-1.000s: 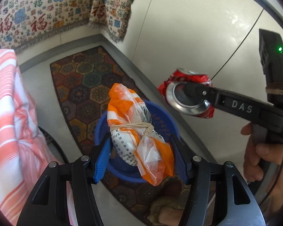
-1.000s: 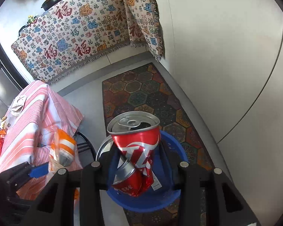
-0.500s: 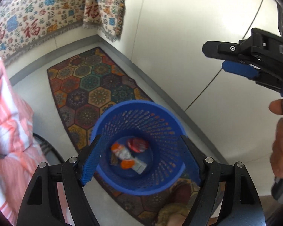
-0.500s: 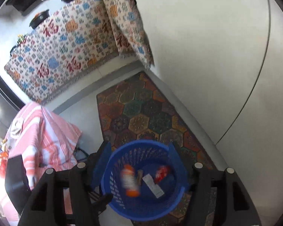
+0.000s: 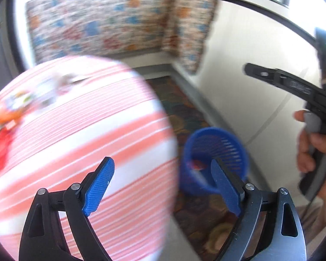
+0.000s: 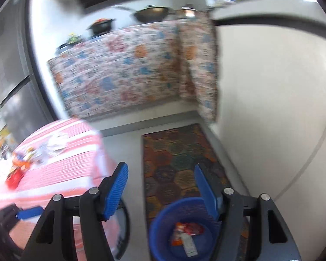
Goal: Collect trash
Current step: 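Open both tools to drop the bundle and can into the basket, then return both tools over the table toward the remaining trash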
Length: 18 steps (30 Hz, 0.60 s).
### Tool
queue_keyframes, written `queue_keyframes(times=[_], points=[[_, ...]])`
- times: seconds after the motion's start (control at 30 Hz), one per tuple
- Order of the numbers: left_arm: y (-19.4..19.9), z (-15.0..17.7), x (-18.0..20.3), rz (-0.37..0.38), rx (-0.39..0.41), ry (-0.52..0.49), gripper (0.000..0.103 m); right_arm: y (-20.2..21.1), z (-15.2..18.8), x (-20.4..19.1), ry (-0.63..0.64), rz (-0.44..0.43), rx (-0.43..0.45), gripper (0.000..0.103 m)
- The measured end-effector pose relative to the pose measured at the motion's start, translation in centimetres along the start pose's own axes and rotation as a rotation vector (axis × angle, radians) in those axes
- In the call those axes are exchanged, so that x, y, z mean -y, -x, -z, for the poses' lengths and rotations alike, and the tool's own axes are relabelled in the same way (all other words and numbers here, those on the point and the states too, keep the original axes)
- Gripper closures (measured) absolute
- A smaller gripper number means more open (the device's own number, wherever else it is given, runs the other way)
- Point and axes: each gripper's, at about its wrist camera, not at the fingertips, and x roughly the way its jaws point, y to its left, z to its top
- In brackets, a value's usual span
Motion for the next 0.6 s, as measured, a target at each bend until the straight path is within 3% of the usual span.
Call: queue_keyframes(times=[0.2,0.33,0.43,0.6], points=[[2.2,4.0,-9.9,-0.184,-0.03,0.164,0.012,-0.5,2.5,-12.9,0.232,-0.183,-0.065,0.038],[2.9,5.3,-14.3,-0.269,-0.036,0.201,0.012,-1.6,5.9,-20.3,0.374,-0.294,-0.152,0.038],[2.9,6.0,-17.2,-0.306,-0.047,0.222,0.012,-2.7,7.8,-23.8,0.432,-0.338,-0.217,0.038],[3.1,6.9,-19.4,-0.333,-0.042,0.212,0.006,-4.6,9.1,-26.2,0.453,-0.321,-0.264,0.038]])
